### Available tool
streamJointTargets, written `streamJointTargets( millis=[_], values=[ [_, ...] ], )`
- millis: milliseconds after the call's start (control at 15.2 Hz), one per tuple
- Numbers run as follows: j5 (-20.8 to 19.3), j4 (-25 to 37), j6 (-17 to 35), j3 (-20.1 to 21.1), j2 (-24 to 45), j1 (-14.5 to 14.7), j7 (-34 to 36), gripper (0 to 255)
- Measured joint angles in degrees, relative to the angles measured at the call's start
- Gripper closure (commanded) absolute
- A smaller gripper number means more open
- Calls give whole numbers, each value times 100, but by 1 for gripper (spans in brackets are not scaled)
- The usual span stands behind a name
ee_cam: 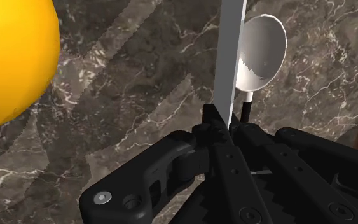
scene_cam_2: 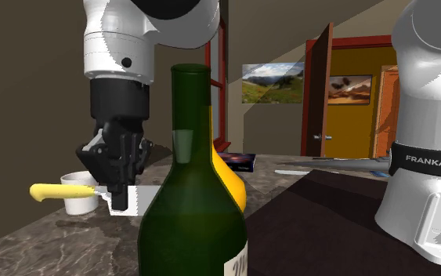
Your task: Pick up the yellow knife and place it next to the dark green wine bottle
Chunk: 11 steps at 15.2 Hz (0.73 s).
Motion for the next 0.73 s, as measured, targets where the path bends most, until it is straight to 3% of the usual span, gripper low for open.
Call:
streamJointTargets(
  millis=[726],
  values=[
    [-517,69,849,-324,948,233,300,255]
  ],
)
